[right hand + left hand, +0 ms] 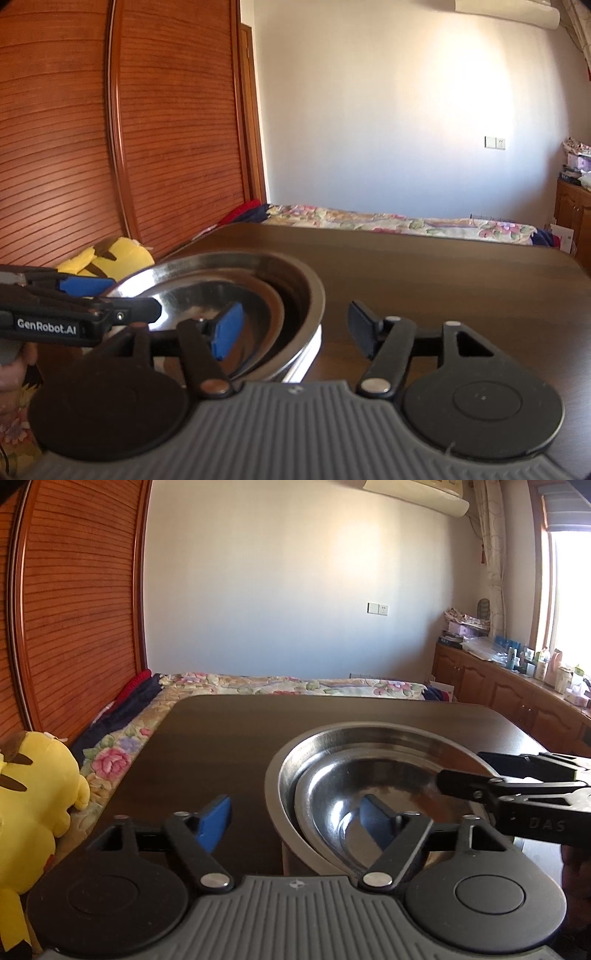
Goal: Organize plates and bowls
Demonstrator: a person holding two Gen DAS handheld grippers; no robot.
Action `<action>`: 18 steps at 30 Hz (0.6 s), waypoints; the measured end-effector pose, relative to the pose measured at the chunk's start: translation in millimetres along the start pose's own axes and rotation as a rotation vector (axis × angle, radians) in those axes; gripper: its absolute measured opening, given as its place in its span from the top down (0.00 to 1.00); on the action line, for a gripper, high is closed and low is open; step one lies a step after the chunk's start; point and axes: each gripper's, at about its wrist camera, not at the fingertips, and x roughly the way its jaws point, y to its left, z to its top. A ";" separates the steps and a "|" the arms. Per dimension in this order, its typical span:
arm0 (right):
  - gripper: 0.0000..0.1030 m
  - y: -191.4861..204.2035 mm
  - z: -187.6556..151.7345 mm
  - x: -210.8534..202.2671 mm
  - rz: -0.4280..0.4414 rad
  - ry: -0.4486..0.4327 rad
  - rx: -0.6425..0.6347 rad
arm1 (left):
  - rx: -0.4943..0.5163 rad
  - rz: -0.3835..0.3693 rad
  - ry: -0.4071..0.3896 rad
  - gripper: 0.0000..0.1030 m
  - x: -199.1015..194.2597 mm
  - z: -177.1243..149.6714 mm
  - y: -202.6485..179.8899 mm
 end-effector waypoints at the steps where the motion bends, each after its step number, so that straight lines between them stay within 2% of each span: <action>1: 0.31 -0.8 1.5 -2.6 -0.003 -0.009 0.000 | 0.001 0.003 -0.003 0.19 -1.4 0.9 -0.7; 5: 0.24 -4.3 6.6 -13.5 -0.026 -0.038 0.000 | 0.007 0.014 -0.024 0.15 -8.8 6.6 -3.1; 7: 0.12 -4.9 7.5 -19.3 -0.057 -0.053 -0.008 | 0.008 0.022 -0.031 0.15 -12.3 9.5 -5.0; 11: 0.05 -10.0 8.3 -30.7 -0.094 -0.072 -0.008 | 0.018 0.019 -0.057 0.10 -22.6 14.8 -12.6; 12: 0.00 -10.7 8.8 -33.5 -0.101 -0.077 -0.006 | 0.022 0.016 -0.064 0.08 -25.6 16.3 -15.0; 15: 0.00 -11.7 10.6 -43.5 -0.119 -0.095 -0.009 | 0.027 0.003 -0.091 0.00 -33.9 18.9 -20.7; 18: 0.00 -13.5 12.3 -53.6 -0.158 -0.106 -0.013 | 0.046 0.001 -0.096 0.00 -39.9 22.0 -27.7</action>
